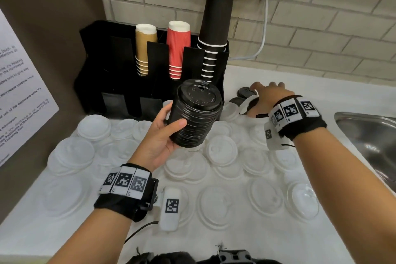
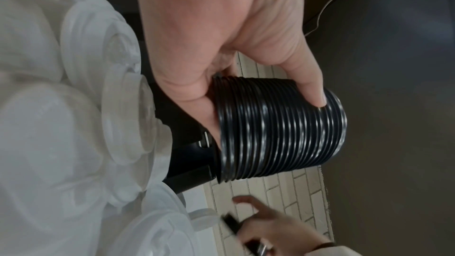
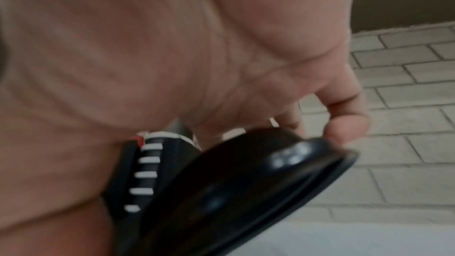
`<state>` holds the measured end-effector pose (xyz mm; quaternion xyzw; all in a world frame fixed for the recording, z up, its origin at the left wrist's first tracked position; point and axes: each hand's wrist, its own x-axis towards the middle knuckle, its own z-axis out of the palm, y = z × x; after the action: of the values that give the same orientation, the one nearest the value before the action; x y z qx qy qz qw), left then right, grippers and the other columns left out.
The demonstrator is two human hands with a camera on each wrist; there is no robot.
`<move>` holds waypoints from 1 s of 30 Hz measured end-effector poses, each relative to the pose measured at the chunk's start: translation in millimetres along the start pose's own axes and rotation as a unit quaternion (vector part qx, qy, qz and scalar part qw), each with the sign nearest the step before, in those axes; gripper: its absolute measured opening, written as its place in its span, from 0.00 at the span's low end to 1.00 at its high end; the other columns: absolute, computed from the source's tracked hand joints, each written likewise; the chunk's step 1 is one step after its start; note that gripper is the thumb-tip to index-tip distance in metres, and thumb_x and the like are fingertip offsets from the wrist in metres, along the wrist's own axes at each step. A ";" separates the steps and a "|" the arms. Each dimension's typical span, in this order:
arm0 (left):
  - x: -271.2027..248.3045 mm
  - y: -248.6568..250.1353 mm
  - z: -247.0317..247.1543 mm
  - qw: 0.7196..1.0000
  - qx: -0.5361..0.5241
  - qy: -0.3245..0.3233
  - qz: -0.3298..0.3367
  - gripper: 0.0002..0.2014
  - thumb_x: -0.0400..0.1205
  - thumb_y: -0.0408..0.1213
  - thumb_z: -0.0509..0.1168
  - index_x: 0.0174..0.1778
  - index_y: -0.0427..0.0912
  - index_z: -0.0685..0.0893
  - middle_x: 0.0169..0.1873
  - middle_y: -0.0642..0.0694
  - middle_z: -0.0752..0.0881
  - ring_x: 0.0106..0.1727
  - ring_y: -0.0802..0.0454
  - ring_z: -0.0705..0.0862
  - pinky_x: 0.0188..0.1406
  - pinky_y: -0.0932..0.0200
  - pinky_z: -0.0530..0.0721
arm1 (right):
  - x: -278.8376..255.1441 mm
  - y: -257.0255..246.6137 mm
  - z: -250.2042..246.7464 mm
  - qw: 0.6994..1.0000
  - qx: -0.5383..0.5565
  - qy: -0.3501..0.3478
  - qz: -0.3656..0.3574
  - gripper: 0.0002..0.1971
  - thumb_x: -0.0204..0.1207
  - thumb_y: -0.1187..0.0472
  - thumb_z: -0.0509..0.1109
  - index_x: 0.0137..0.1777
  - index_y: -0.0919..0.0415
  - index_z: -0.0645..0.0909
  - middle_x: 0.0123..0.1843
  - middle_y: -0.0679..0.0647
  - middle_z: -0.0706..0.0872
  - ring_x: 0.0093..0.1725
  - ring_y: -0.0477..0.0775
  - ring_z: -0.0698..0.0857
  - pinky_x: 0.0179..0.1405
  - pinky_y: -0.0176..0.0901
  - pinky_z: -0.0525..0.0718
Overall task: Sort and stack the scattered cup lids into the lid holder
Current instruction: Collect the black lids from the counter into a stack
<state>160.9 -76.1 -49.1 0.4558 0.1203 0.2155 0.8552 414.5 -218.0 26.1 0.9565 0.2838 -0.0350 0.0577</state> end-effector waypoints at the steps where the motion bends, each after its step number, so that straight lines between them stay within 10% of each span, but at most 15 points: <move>1: 0.1 -0.8 0.0 1.000 -0.002 -0.001 -0.001 0.36 0.66 0.35 0.74 0.73 0.45 0.74 0.56 0.45 0.89 0.58 0.48 0.89 0.46 0.53 0.89 | -8.6 -3.0 -10.0 0.999 0.034 0.016 -0.015 0.39 0.58 0.44 0.75 0.71 0.42 0.65 0.56 0.56 0.72 0.66 0.64 0.70 0.49 0.57 0.76; 4: -0.6 -2.8 0.9 1.000 -0.006 -0.001 -0.001 0.31 0.70 0.33 0.70 0.73 0.46 0.75 0.55 0.46 0.89 0.57 0.49 0.89 0.45 0.54 0.89 | -34.8 -9.9 -33.9 0.969 0.224 0.035 -0.102 0.33 0.63 0.49 0.79 0.69 0.42 0.71 0.61 0.57 0.74 0.63 0.60 0.75 0.55 0.48 0.79; 7: -2.2 -4.1 1.7 1.000 -0.009 0.002 -0.003 0.33 0.70 0.33 0.70 0.74 0.46 0.75 0.55 0.46 0.89 0.56 0.49 0.89 0.44 0.55 0.89 | -63.4 -18.4 -48.5 0.871 0.442 0.012 -0.212 0.28 0.65 0.57 0.81 0.64 0.43 0.76 0.55 0.51 0.79 0.49 0.49 0.82 0.40 0.31 0.81; 10: -3.5 -4.4 4.4 1.000 -0.006 0.006 0.001 0.36 0.67 0.34 0.73 0.74 0.47 0.75 0.55 0.46 0.89 0.57 0.49 0.88 0.46 0.54 0.89 | -83.4 -26.0 -53.3 0.821 0.491 -0.005 -0.291 0.31 0.62 0.54 0.80 0.67 0.47 0.75 0.56 0.50 0.80 0.53 0.50 0.82 0.52 0.39 0.84; 15: -5.7 -6.1 6.6 1.000 -0.002 0.010 0.007 0.31 0.70 0.34 0.72 0.71 0.50 0.77 0.56 0.46 0.90 0.59 0.48 0.88 0.47 0.53 0.89 | -94.5 -38.7 -54.4 0.822 0.447 0.020 -0.352 0.30 0.65 0.60 0.83 0.66 0.49 0.75 0.53 0.37 0.76 0.53 0.38 0.76 0.53 0.37 0.79; 30: -13.1 -6.7 15.7 1.000 0.008 -0.008 -0.006 0.37 0.66 0.38 0.77 0.74 0.50 0.75 0.65 0.41 0.85 0.64 0.43 0.86 0.47 0.52 0.89 | -108.7 -56.7 -66.3 0.858 0.330 0.028 -0.393 0.29 0.67 0.62 0.79 0.68 0.47 0.78 0.63 0.51 0.77 0.58 0.35 0.76 0.46 0.17 0.72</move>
<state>157.4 -97.1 -45.9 0.4635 0.1181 0.2059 0.8537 294.8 -220.7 97.5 0.7288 0.6099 -0.1195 -0.2874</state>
